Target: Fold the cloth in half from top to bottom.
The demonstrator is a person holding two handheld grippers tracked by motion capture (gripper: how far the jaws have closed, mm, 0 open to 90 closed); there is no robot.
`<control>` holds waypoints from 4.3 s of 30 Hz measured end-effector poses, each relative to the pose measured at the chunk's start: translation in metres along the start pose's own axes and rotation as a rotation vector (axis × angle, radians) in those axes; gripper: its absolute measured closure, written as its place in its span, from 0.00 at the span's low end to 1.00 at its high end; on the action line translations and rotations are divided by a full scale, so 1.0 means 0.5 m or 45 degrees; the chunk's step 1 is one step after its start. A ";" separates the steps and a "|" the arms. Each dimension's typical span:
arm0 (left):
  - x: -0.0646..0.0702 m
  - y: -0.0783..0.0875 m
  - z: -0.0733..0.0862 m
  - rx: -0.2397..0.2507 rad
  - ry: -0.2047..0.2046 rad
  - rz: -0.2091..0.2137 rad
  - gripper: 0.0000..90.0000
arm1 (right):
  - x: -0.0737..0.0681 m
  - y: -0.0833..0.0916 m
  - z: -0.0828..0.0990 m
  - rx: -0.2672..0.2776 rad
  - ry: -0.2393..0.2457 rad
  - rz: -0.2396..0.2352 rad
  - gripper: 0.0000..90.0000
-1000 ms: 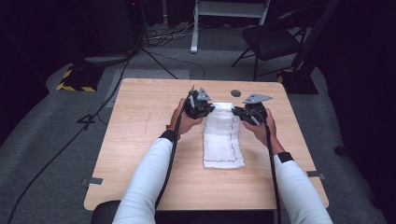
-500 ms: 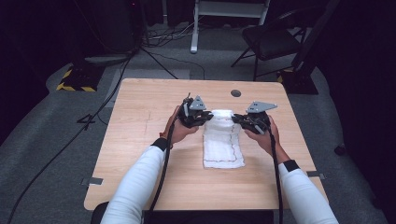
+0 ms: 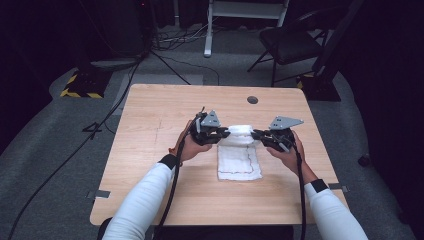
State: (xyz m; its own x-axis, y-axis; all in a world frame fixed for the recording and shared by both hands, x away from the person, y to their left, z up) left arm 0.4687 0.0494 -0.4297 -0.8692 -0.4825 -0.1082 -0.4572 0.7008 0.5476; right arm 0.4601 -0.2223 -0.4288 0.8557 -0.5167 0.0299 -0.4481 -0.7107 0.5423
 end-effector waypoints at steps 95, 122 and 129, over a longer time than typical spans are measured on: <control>0.140 0.038 0.109 -0.220 -0.148 0.148 0.76 | -0.117 0.056 0.146 -0.229 0.113 -0.148 0.78; 0.142 0.088 0.117 -0.295 -0.117 -0.103 0.24 | -0.116 0.096 0.141 -0.313 0.135 0.026 0.33; 0.137 0.114 0.136 -0.317 -0.124 -0.149 0.23 | -0.114 0.111 0.150 -0.318 0.122 0.057 0.32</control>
State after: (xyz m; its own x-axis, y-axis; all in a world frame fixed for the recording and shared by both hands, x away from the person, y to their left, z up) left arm 0.3701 0.0922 -0.4625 -0.8329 -0.4910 -0.2554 -0.5055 0.4869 0.7123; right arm 0.3669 -0.2682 -0.4635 0.8622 -0.4891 0.1317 -0.4188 -0.5420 0.7286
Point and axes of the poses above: each handheld gripper's, and its own axes: y roughly backward along the jaws, z roughly out of its underside, x roughly to its right, the point moved 1 cm from there along -y, roughly forward along the jaws, and after that the axes turned 6 degrees about -z, right-handed, at the moved point
